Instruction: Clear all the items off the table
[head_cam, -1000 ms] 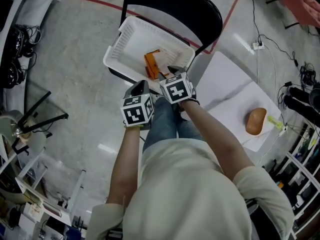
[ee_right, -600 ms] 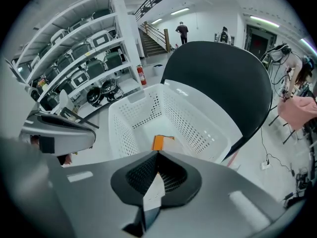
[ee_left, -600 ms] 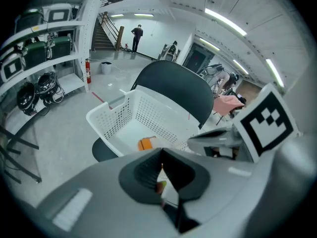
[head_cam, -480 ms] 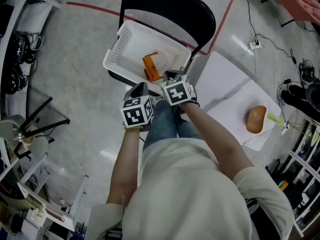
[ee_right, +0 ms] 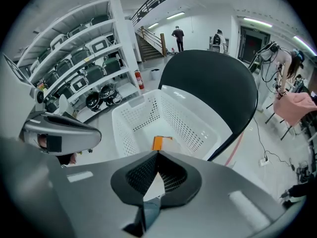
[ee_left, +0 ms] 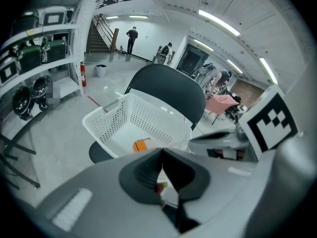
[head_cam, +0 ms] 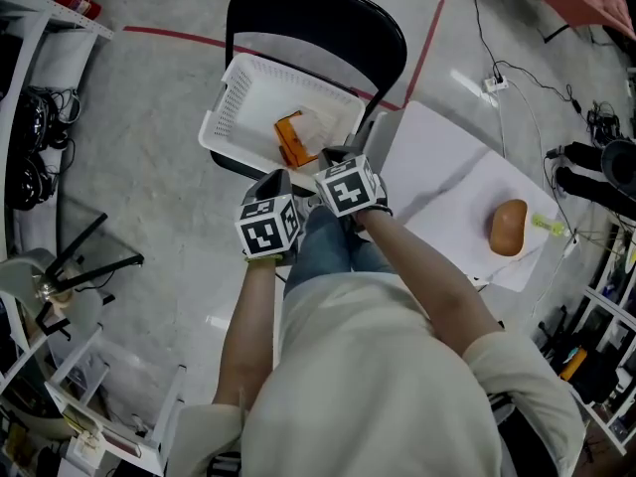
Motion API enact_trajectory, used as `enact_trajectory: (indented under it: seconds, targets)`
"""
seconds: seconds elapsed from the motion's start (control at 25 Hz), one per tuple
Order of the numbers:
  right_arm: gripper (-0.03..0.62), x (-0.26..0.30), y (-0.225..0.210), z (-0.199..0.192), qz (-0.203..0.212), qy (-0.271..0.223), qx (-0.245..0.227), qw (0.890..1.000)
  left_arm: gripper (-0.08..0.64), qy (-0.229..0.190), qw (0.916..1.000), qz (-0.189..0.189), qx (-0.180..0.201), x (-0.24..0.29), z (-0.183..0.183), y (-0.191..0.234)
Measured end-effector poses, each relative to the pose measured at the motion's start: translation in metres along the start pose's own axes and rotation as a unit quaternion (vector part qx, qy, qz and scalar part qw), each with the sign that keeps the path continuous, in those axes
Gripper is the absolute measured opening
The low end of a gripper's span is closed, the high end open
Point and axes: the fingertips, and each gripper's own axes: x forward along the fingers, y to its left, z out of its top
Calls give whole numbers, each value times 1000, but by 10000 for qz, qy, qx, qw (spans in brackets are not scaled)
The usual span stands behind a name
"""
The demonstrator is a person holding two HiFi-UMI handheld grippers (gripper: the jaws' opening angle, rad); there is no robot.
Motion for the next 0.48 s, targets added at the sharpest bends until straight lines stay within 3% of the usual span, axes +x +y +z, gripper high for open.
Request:
enact_trajectory:
  seconds: [0.48]
  targets:
    - [-2, -36, -27, -18, -270, -230, 510, 9981, 8, 166, 9978, -362, 534, 5, 3, -42]
